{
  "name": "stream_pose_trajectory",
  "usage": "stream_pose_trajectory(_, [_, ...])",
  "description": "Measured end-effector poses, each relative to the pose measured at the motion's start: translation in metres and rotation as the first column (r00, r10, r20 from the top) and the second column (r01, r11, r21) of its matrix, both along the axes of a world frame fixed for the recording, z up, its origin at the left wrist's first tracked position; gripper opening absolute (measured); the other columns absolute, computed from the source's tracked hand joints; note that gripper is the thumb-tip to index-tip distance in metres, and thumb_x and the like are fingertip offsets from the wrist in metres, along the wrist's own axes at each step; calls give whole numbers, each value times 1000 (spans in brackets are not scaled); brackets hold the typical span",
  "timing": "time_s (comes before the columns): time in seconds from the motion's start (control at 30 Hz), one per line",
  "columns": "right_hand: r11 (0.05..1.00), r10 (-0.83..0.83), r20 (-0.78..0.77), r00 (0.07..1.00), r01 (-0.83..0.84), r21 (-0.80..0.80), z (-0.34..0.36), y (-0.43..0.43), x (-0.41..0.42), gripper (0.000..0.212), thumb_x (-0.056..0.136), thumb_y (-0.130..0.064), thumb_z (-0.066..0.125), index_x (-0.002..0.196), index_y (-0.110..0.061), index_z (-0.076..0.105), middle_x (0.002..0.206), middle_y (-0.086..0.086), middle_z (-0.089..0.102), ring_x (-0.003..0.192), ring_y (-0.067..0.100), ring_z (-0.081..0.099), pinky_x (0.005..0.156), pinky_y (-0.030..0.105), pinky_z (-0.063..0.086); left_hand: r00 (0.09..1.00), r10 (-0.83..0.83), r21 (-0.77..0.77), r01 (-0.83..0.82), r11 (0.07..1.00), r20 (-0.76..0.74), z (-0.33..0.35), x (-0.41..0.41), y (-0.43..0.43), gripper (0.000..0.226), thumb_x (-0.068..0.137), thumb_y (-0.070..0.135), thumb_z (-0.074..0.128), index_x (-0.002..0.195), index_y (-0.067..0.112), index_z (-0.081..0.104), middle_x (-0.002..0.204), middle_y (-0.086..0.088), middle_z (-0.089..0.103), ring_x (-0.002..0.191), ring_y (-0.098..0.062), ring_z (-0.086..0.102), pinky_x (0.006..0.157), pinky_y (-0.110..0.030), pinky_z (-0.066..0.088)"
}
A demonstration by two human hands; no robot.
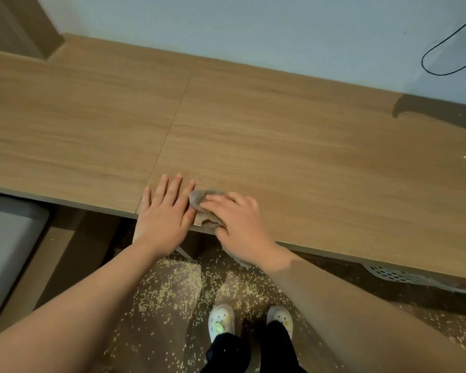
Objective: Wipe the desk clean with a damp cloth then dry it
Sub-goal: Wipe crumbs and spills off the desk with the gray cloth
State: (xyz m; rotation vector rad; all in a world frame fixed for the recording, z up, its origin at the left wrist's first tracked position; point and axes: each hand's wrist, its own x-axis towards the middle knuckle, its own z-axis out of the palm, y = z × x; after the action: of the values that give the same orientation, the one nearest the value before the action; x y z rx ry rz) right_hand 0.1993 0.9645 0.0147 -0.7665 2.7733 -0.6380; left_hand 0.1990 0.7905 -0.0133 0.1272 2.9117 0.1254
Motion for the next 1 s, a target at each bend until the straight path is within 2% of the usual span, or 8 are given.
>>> stream_pose_trajectory(0.1, [999,7,110,994,-13,52,-1,53,11,46,90,-19,51,133,-35,46,143,-17,39,133,11,23,111,35,7,997,81,75,-80,994,-9,6,0,7,52,99,38,14,148,31,-1,157,4,-7,142,-17,-14,114,-43,-7])
stream_pose_trajectory(0.27, [827,-557,-39,829,559,62,0,86,19,43,89,-20,52,131,-33,48,140,-15,43,128,12,31,108,35,17,996,87,-19,-87,996,25,4,5,21,62,92,55,1,145,28,-15,154,2,-18,141,-23,-20,114,-50,-8])
stream_pose_trajectory(0.47, [997,12,98,995,-18,69,8,75,32,40,89,-21,52,127,-34,53,135,-20,45,126,8,28,108,33,10,986,-143,-91,150,984,85,5,23,26,82,83,73,11,139,28,-29,148,1,-31,136,-25,-30,111,-53,-12])
stream_pose_trajectory(0.53, [981,-192,54,980,189,49,3,101,20,36,88,-17,55,120,-32,58,129,-16,53,123,11,35,108,38,17,978,-180,-89,190,978,104,6,29,27,87,85,70,25,140,28,-28,149,2,-30,136,-24,-30,112,-51,-13])
stream_pose_trajectory(0.63, [721,-688,-64,723,691,46,-2,112,19,39,89,-20,54,126,-31,53,133,-11,51,123,14,38,105,36,22,985,-152,-47,156,987,76,9,26,31,78,78,72,-1,143,32,-18,146,10,-26,138,-19,-25,111,-50,-11])
stream_pose_trajectory(0.83, [962,-233,-73,970,241,132,-4,114,52,43,88,-23,53,130,-31,50,138,-12,46,127,16,36,106,44,25,987,-151,3,151,989,62,10,10,80,64,92,57,7,147,29,-10,156,3,-13,141,-22,-20,113,-51,-7])
stream_pose_trajectory(0.9, [859,-461,-65,885,464,216,-5,163,46,44,91,-22,50,134,-31,45,142,-12,41,130,14,33,110,39,18,978,-195,3,196,981,68,11,3,102,62,94,56,8,147,29,-11,156,3,-14,141,-24,-20,112,-52,-6])
stream_pose_trajectory(1.0, [465,-857,-137,496,861,207,-6,236,50,45,92,-21,50,136,-27,43,141,-6,44,127,18,38,106,41,26,960,-268,2,269,963,76,12,-2,141,62,94,57,7,147,30,-11,156,3,-14,141,-26,-20,112,-53,-7])
